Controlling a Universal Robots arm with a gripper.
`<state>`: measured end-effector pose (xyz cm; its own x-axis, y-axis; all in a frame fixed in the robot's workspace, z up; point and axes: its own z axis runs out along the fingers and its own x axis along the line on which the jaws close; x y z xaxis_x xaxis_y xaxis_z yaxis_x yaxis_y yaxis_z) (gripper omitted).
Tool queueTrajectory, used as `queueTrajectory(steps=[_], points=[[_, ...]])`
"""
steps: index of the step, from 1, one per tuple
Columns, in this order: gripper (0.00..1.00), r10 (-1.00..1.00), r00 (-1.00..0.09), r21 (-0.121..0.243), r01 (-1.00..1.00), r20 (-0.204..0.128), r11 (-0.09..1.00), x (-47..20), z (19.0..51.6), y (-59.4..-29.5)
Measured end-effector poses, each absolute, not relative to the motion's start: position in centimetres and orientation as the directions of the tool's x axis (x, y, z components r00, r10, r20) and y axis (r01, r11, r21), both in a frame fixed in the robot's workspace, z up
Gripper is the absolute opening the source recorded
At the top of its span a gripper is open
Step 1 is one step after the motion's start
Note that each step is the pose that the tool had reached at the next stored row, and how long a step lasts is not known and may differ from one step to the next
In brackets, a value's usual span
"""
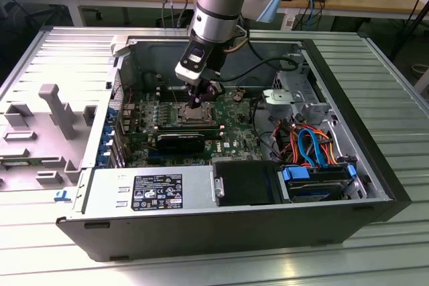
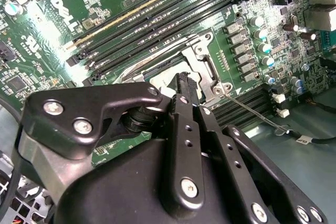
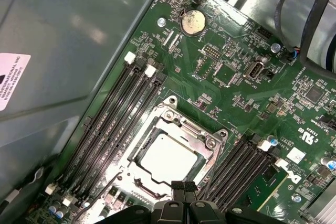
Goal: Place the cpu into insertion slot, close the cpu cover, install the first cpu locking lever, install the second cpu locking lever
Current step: 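Install the first cpu locking lever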
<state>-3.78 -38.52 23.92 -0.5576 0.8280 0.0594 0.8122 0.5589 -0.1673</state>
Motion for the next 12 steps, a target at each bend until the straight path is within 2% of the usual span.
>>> queueTrajectory(steps=[12], points=[[0.11,0.816,-0.575,-0.167,0.800,0.059,0.576,-3.77,23.92,-38.52]])
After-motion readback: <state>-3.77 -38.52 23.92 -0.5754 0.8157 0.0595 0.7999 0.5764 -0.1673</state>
